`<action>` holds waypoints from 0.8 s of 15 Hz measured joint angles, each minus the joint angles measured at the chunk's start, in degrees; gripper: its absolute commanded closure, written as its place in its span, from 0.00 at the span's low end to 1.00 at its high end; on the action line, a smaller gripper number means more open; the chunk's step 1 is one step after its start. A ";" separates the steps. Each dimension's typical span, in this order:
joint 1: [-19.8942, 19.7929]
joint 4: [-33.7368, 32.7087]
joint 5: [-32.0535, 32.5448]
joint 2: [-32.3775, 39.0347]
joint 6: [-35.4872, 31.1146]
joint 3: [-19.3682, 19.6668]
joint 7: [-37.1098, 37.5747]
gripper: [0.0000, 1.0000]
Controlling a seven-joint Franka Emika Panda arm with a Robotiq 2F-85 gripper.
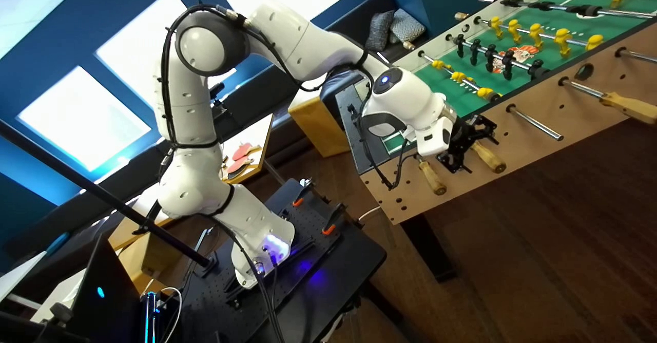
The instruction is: Roll the handle of the Foosball table
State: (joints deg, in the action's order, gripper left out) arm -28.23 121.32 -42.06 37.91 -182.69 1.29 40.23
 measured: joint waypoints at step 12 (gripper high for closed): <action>-1.19 -6.75 0.00 7.24 -0.86 -2.58 2.01 0.80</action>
State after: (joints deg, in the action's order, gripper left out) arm -29.43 114.57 -42.06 45.15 -183.55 -1.28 42.23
